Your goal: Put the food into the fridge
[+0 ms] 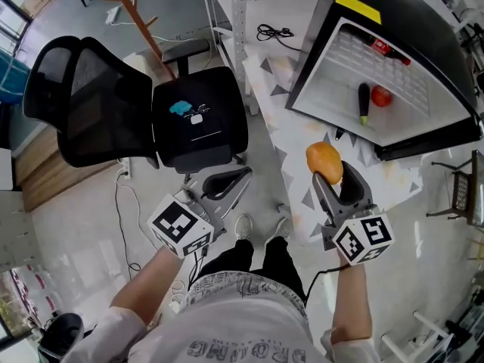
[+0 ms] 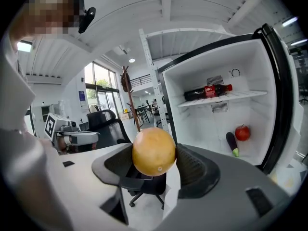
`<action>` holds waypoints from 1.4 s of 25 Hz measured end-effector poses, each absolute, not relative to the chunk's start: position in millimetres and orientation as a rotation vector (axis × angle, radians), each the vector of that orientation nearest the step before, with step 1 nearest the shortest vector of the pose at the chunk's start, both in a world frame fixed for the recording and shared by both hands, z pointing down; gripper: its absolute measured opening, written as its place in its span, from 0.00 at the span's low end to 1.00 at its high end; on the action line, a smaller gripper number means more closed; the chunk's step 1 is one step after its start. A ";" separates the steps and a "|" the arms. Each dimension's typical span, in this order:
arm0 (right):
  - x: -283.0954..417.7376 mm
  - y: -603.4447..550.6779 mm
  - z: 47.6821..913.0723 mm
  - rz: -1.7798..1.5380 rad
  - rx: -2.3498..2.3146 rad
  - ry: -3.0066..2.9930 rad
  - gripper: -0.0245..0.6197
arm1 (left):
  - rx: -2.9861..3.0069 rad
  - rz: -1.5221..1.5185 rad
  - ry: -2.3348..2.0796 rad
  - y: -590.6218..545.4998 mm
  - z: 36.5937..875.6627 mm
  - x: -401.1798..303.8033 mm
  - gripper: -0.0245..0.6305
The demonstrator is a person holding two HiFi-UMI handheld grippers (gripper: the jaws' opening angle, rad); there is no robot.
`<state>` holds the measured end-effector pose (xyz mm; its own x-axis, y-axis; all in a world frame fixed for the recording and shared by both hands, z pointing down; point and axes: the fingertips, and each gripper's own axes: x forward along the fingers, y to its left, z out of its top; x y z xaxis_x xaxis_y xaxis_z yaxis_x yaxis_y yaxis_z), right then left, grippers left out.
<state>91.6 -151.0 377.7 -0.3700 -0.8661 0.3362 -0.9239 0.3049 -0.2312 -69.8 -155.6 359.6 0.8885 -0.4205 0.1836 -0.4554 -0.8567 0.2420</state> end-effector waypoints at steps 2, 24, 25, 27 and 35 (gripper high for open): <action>97.7 -160.6 383.9 0.587 1.664 -2.411 0.48 | 2.770 0.187 -0.667 -160.8 364.0 -65.5 0.05; 145.2 -261.6 449.5 0.608 1.491 -2.468 0.48 | 2.631 0.275 -0.857 -171.5 411.6 -0.5 0.05; 146.7 -266.0 454.2 0.606 1.488 -2.463 0.48 | 2.626 0.280 -0.865 -170.7 413.3 1.2 0.05; 148.6 -274.9 463.0 0.602 1.478 -2.454 0.48 | 2.616 0.292 -0.880 -169.7 416.7 2.8 0.05; 156.9 -313.8 489.0 0.570 1.488 -2.403 0.48 | 2.572 0.310 -0.932 -173.5 426.2 -0.3 0.05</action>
